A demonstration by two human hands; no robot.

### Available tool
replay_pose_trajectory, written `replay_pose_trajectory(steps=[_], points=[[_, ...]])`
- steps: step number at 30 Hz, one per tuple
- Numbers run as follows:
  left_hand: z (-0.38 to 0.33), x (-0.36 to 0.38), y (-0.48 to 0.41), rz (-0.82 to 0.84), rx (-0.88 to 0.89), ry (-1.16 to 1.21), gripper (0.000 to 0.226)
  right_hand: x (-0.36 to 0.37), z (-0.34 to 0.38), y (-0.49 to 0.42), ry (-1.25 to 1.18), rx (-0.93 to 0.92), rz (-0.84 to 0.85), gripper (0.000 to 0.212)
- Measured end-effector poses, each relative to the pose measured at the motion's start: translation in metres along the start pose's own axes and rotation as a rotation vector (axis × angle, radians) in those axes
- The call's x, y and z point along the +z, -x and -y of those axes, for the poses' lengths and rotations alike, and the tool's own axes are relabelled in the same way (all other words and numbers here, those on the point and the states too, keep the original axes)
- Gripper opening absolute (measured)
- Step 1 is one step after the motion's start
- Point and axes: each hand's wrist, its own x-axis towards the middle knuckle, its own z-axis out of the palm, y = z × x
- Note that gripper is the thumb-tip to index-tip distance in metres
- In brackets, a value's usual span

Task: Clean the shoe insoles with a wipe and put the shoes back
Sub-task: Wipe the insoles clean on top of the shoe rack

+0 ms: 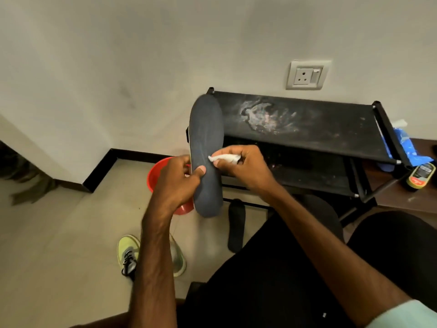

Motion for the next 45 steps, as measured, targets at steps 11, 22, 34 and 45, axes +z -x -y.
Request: replay_pose_trajectory(steps=[11,22,34,45], points=[[0.007,-0.014,0.014,0.160,-0.434,-0.228,0.030,0.029,-0.009,0.015,0.198,0.217,0.476,0.012],[0.036,0.042,-0.002,0.332,-0.478,-0.254,0.020,0.031,-0.043,-0.007,0.767,0.400,0.514,0.019],[0.101,0.123,-0.034,0.390,-0.623,-0.296,0.036,0.033,-0.087,-0.017,0.933,0.785,0.578,0.011],[0.180,0.192,-0.047,0.272,-0.878,-0.138,0.046,0.045,-0.143,-0.029,0.850,0.996,0.590,0.025]])
